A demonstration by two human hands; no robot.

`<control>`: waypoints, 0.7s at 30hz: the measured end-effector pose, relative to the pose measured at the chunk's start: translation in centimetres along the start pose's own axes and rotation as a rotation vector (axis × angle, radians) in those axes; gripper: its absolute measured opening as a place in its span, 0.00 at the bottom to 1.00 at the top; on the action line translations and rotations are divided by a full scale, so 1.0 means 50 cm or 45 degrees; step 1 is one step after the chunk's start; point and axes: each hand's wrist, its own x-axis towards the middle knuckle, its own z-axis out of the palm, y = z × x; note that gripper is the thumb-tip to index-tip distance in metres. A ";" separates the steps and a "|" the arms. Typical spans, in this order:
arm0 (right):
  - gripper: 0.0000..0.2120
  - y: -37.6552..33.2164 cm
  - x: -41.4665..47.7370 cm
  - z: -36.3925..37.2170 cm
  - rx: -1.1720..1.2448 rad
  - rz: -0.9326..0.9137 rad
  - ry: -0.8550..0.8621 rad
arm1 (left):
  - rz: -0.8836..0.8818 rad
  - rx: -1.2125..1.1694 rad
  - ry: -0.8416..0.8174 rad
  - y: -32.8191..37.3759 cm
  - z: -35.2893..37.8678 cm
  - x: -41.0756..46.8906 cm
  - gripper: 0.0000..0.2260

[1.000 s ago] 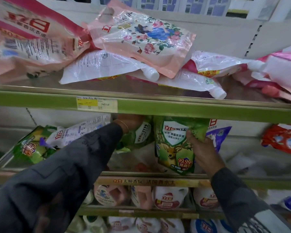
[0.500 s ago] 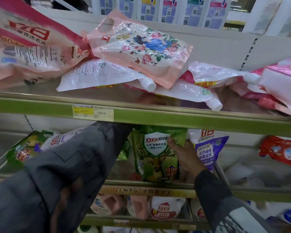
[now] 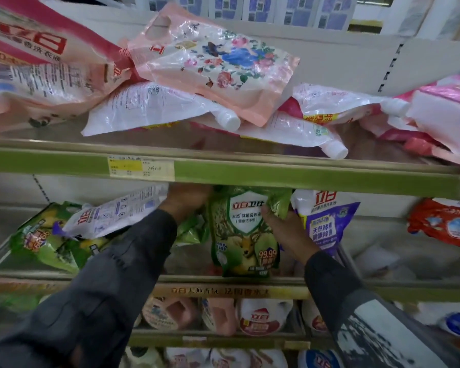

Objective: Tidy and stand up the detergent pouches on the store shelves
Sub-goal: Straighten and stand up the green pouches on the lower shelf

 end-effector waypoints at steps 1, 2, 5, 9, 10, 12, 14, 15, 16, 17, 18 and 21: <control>0.03 0.005 0.000 0.006 0.035 0.022 0.037 | 0.100 -0.068 -0.007 -0.026 0.011 -0.014 0.11; 0.07 0.010 0.001 0.014 0.088 0.048 0.077 | 0.138 -0.133 -0.065 -0.043 0.020 -0.037 0.20; 0.19 0.006 -0.005 0.038 0.170 0.114 0.169 | 0.029 -0.205 -0.338 -0.130 0.064 -0.047 0.43; 0.14 0.002 -0.007 0.051 0.307 0.162 0.210 | 0.109 -0.105 -0.287 -0.145 0.082 -0.036 0.41; 0.17 -0.002 -0.008 0.059 0.335 0.167 0.214 | 0.129 -0.082 -0.281 -0.136 0.081 -0.030 0.40; 0.18 -0.003 -0.001 0.074 0.402 0.182 0.250 | 0.162 0.031 -0.333 -0.130 0.079 -0.015 0.36; 0.20 -0.004 0.009 0.084 0.429 0.190 0.269 | 0.158 0.165 -0.345 -0.137 0.071 0.008 0.34; 0.22 -0.004 0.015 0.085 0.426 0.197 0.264 | 0.138 0.234 -0.350 -0.136 0.066 0.015 0.34; 0.24 -0.007 0.019 0.088 0.420 0.200 0.264 | 0.135 0.273 -0.343 -0.139 0.062 0.024 0.34; 0.26 -0.007 0.025 0.086 0.409 0.206 0.263 | 0.142 0.309 -0.326 -0.138 0.061 0.030 0.35; 0.26 -0.009 0.029 0.084 0.391 0.204 0.268 | 0.164 0.329 -0.308 -0.140 0.063 0.037 0.36; 0.21 -0.019 0.033 0.069 0.276 0.195 0.249 | 0.189 0.299 -0.204 -0.148 0.079 0.046 0.39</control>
